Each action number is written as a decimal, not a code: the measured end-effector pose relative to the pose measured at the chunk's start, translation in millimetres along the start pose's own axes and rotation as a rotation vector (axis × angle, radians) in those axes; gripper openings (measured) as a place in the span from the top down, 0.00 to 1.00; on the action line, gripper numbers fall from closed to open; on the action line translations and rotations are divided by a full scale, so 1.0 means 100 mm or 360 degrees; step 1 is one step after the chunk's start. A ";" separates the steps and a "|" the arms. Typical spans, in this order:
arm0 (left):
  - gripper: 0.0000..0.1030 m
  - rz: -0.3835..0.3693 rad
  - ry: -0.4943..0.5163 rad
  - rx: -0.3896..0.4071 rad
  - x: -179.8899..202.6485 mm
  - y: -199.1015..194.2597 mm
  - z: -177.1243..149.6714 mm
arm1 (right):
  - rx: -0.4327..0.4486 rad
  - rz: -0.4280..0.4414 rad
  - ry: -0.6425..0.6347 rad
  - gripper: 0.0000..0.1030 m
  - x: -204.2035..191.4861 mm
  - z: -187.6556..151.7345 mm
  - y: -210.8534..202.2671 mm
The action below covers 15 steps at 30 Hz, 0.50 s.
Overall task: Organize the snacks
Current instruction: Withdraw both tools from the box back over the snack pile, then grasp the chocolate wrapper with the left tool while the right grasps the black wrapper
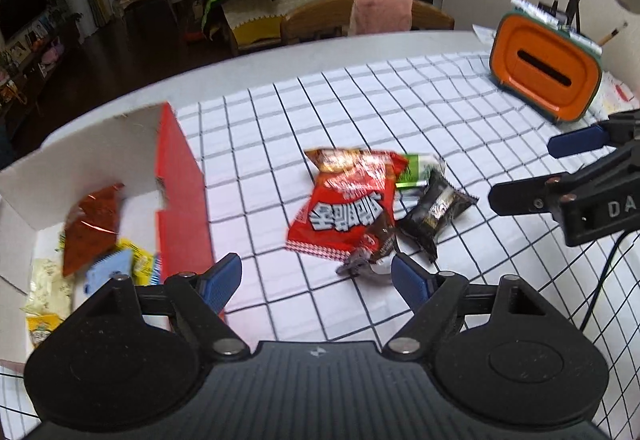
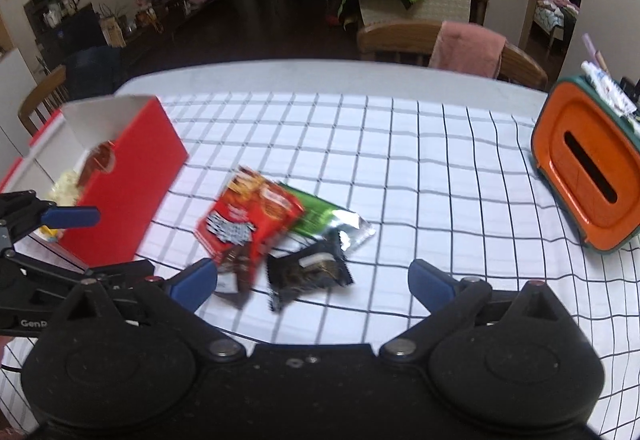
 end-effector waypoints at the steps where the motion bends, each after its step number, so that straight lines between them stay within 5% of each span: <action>1: 0.20 -0.0001 0.0006 -0.0019 0.03 0.05 0.00 | -0.0011 -0.0001 -0.0003 0.01 0.02 0.00 0.06; 15: 0.20 -0.0065 0.0154 -0.0178 0.33 0.59 0.06 | -0.0219 0.0013 -0.0207 0.09 0.01 0.07 0.77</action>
Point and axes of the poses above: each gripper's, at about its wrist camera, not at the fingertips, and y roughly the way its jaws point, x to its right, z to its top, the point moved 9 cm from there along y, roughly the way its jaws point, and after that the axes turned 13 degrees about -x, right-handed, at the moved point
